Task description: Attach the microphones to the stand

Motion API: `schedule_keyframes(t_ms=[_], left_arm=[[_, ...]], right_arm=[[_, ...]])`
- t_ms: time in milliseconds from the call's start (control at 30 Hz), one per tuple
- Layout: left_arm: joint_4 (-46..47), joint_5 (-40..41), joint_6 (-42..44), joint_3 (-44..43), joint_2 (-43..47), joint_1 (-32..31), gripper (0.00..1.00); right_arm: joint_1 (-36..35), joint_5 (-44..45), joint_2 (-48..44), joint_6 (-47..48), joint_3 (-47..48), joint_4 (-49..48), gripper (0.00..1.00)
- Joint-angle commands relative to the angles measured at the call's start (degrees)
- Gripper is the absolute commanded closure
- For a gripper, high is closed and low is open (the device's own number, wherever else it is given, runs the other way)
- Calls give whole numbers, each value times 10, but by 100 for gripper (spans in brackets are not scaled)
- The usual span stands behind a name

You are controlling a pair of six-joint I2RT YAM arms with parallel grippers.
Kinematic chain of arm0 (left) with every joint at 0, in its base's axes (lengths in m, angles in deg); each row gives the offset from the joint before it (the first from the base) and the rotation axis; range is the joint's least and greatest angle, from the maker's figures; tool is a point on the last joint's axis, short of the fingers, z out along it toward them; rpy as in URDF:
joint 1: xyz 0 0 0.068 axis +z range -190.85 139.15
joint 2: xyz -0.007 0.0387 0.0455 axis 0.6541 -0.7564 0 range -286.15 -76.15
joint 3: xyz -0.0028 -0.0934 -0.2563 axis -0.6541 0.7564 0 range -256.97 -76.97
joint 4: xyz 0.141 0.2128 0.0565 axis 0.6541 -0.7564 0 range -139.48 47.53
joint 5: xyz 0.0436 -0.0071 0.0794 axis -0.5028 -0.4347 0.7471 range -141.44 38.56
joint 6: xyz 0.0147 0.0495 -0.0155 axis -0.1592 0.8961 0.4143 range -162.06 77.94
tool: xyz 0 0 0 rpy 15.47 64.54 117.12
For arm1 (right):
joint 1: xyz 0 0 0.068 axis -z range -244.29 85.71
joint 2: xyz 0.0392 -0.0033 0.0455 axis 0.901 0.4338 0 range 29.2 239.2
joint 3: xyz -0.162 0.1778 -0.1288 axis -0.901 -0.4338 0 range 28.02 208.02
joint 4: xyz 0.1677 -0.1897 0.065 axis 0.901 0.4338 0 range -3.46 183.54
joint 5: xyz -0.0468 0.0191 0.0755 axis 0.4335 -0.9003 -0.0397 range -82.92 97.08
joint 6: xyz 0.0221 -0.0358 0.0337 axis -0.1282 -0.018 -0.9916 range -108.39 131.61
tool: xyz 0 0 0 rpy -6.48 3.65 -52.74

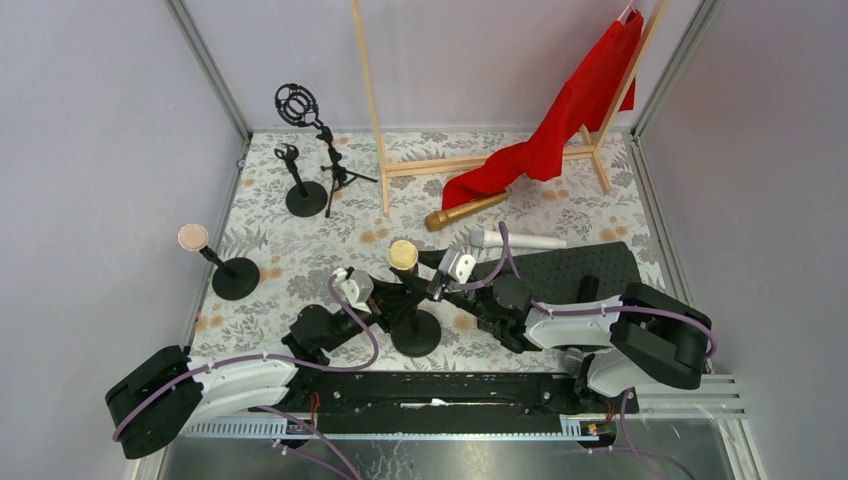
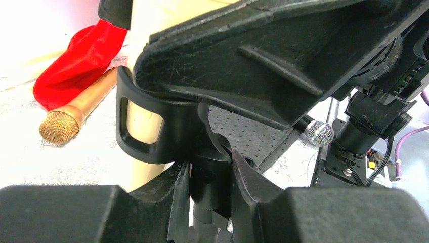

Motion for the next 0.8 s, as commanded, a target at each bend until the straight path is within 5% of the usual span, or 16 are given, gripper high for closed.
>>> schedule_keyframes(t_ms=[0, 200, 767], left_arm=[[-32, 31, 22, 31, -1, 3, 100], [-32, 32, 20, 31, -1, 3, 100], [-31, 29, 14, 19, -21, 4, 100]], right_arm=[[5, 16, 45, 18, -63, 376, 100], [5, 16, 3, 40, -28, 425, 100], [5, -33, -121, 45, 38, 407, 51]])
